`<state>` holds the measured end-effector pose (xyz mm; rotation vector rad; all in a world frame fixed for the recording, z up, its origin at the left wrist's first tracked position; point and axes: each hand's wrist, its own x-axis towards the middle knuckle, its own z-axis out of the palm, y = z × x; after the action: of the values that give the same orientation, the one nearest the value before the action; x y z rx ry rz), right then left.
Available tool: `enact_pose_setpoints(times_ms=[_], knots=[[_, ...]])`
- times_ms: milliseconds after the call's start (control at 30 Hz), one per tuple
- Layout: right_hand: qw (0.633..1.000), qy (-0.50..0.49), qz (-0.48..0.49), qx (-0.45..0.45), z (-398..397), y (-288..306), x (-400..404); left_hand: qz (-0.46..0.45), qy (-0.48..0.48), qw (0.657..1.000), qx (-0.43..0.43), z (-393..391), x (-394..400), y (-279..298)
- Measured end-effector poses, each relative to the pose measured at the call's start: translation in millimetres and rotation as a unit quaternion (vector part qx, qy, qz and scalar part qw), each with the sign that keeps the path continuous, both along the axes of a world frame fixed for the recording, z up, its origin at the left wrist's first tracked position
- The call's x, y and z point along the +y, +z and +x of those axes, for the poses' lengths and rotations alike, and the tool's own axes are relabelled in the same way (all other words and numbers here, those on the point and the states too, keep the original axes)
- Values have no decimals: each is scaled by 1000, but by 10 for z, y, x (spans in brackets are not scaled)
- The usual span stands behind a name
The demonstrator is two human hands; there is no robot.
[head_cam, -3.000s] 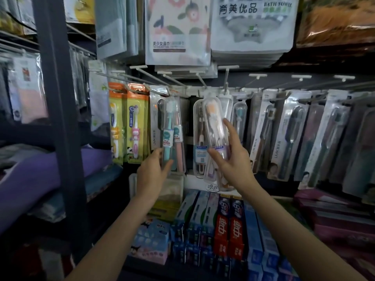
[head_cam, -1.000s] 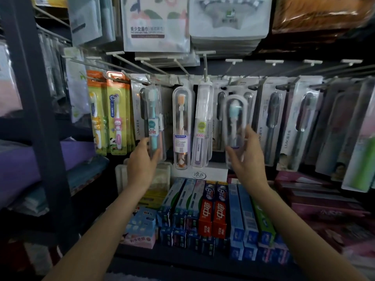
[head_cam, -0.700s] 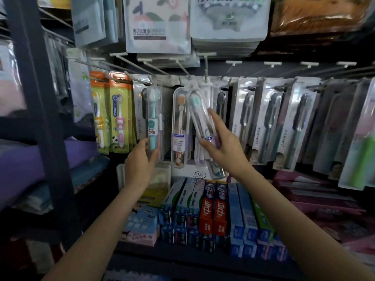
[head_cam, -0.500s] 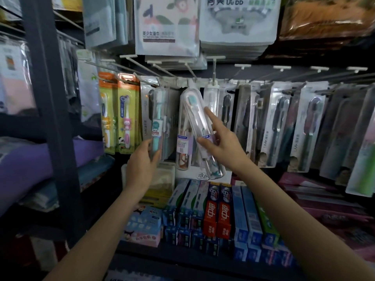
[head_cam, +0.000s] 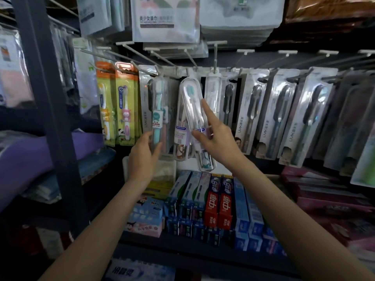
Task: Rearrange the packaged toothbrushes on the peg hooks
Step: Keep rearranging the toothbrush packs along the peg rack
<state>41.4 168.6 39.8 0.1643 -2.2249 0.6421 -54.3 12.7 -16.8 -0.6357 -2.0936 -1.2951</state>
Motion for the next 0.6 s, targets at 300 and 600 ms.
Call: enact_pose_setpoints(times_ms=[300, 600], knots=[[999, 1, -43, -20, 54, -365, 19, -16, 48, 999, 16, 151, 10, -9], [979, -139, -129, 79, 476, -338, 759, -3, -4, 978, 210, 635, 541, 243]])
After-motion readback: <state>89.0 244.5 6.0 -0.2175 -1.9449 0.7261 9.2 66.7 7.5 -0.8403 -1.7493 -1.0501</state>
